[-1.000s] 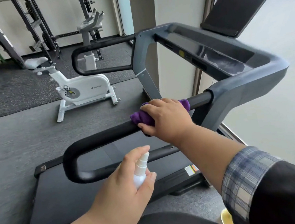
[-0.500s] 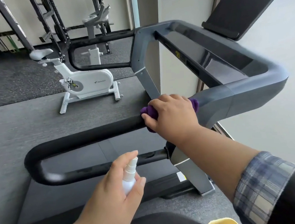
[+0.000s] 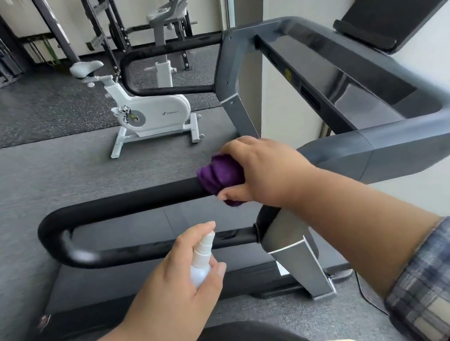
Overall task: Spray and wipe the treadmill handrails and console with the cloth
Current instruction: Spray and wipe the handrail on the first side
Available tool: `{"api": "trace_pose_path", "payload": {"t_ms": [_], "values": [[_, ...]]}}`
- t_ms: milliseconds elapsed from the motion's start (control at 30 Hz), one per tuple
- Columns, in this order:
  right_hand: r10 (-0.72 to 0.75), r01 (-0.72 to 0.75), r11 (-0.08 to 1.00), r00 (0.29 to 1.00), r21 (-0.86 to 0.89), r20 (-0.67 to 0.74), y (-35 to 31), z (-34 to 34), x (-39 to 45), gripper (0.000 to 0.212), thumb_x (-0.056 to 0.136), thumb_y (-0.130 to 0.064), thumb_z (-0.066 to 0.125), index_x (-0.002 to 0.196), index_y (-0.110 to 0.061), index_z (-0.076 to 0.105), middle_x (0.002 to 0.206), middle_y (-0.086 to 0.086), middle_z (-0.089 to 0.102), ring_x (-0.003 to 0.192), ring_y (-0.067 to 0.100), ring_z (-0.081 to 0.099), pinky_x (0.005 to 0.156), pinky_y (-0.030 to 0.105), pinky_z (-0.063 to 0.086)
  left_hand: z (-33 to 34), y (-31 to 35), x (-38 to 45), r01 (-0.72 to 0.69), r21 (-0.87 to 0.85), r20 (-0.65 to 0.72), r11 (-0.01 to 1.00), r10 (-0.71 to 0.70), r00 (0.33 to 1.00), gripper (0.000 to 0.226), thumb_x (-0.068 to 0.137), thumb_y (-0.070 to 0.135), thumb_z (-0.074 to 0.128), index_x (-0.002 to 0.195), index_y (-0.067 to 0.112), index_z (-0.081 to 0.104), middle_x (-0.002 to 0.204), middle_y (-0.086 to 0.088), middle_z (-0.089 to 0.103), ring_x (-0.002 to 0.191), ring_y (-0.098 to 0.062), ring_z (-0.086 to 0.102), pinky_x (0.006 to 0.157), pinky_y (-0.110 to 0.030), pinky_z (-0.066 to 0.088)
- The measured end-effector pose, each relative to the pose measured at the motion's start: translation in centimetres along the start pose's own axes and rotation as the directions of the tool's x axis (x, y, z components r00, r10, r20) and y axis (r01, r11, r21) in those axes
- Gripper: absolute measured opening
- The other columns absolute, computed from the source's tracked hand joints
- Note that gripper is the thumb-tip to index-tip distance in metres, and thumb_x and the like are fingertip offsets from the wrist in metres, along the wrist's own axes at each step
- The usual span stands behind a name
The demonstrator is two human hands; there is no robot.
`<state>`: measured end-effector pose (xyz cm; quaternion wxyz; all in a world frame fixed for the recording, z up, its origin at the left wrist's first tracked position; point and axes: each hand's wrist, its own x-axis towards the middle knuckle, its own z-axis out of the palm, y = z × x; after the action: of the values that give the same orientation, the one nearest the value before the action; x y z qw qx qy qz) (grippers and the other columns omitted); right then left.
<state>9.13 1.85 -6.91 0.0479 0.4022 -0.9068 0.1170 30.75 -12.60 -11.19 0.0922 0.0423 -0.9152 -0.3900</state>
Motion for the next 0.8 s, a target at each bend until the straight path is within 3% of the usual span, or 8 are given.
{"api": "trace_pose_path", "payload": {"t_ms": [100, 200, 300, 400, 667, 800], "values": [[0.073, -0.074, 0.997, 0.997, 0.031, 0.012, 1.2, -0.9, -0.4, 0.083, 0.065, -0.088, 0.053, 0.131, -0.039, 0.055, 0.129, -0.01, 0.053, 0.115, 0.022, 0.054, 0.099, 0.041, 0.044, -0.6, -0.2, -0.4, 0.021, 0.023, -0.015, 1.0, -0.02, 1.0, 0.054, 0.086, 0.047, 0.056, 0.124, 0.073, 0.027, 0.107, 0.026, 0.06, 0.097, 0.0, 0.059, 0.082, -0.009, 0.041], [0.033, -0.03, 0.997, 0.998, -0.078, 0.045, 0.7, -0.7, -0.9, 0.096, 0.059, -0.094, 0.046, 0.142, -0.044, 0.044, 0.138, -0.011, 0.048, 0.12, 0.024, 0.05, 0.101, 0.045, 0.042, -1.3, -0.9, -0.9, 0.045, 0.028, -0.066, 0.999, -0.043, 0.997, 0.055, 0.086, 0.045, 0.056, 0.123, 0.073, 0.027, 0.107, 0.025, 0.06, 0.095, -0.002, 0.059, 0.079, -0.007, 0.04], [-0.04, 0.061, 0.984, 0.992, -0.168, 0.123, 0.5, -0.4, -0.7, 0.102, 0.062, -0.082, 0.061, 0.15, -0.038, 0.03, 0.139, -0.008, 0.046, 0.114, 0.025, 0.054, 0.097, 0.044, 0.048, -1.9, -1.9, -1.4, 0.078, 0.013, -0.112, 0.997, -0.077, 0.991, 0.053, 0.087, 0.045, 0.056, 0.122, 0.073, 0.027, 0.106, 0.023, 0.062, 0.093, -0.006, 0.061, 0.075, -0.012, 0.042], [-0.075, 0.108, 0.96, 0.988, -0.259, 0.133, 0.3, -0.3, 0.4, 0.093, 0.07, -0.072, 0.069, 0.148, -0.038, 0.031, 0.131, -0.006, 0.053, 0.104, 0.025, 0.059, 0.089, 0.04, 0.052, -2.4, -2.7, -1.8, 0.103, -0.001, -0.127, 0.995, -0.102, 0.987, 0.051, 0.087, 0.047, 0.054, 0.122, 0.073, 0.026, 0.104, 0.021, 0.063, 0.093, -0.007, 0.061, 0.076, -0.018, 0.044], [-0.137, 0.166, 0.932, 0.984, -0.321, 0.113, -6.4, 1.8, 3.2, 0.082, 0.076, -0.066, 0.069, 0.142, -0.032, 0.035, 0.124, -0.001, 0.055, 0.099, 0.029, 0.058, 0.077, 0.041, 0.055, -2.6, -3.9, -1.6, 0.073, -0.055, -0.138, 0.996, -0.08, 0.987, 0.052, 0.088, 0.047, 0.053, 0.122, 0.075, 0.024, 0.104, 0.02, 0.061, 0.094, -0.006, 0.06, 0.075, -0.009, 0.042], [-0.185, 0.212, 0.918, 0.977, -0.335, 0.11, -10.5, 3.2, 4.6, 0.091, 0.077, -0.073, 0.059, 0.148, -0.026, 0.028, 0.128, 0.003, 0.052, 0.103, 0.031, 0.056, 0.076, 0.042, 0.053, -3.1, -4.8, -1.5, 0.022, -0.093, -0.143, 0.995, -0.035, 0.989, 0.054, 0.09, 0.043, 0.056, 0.124, 0.073, 0.025, 0.101, 0.021, 0.06, 0.092, -0.006, 0.06, 0.076, -0.009, 0.041]]}}
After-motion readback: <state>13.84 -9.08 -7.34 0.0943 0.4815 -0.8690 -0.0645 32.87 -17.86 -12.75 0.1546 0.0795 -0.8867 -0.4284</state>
